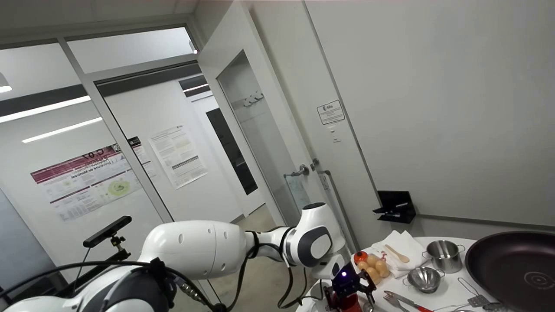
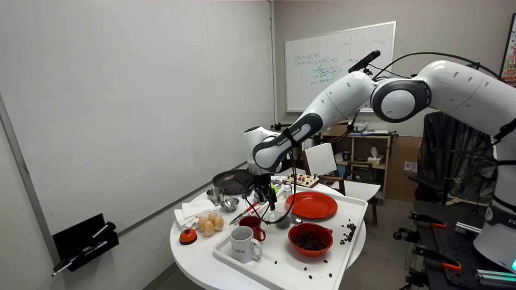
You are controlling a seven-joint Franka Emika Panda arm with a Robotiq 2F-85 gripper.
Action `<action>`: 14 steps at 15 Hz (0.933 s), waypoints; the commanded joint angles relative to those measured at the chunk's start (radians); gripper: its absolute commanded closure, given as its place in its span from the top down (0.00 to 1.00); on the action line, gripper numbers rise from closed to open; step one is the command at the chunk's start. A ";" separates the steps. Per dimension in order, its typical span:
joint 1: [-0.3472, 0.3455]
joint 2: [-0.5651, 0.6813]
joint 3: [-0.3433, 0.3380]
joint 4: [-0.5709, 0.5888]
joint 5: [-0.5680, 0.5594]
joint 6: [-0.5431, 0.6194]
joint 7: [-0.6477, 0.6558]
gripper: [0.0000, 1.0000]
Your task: Pour a portion of the contents in the clear jar into the red bowl
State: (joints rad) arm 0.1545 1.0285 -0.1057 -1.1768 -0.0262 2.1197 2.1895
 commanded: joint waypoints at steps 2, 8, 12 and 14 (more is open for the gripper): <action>-0.017 0.041 -0.004 0.047 0.014 -0.019 0.012 1.00; -0.013 0.083 -0.007 0.059 0.009 -0.030 0.015 1.00; -0.014 0.097 -0.007 0.065 0.010 -0.029 0.012 0.60; -0.016 0.097 -0.007 0.067 0.011 -0.031 0.010 0.44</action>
State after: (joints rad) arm 0.1368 1.1015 -0.1060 -1.1614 -0.0261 2.1143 2.1896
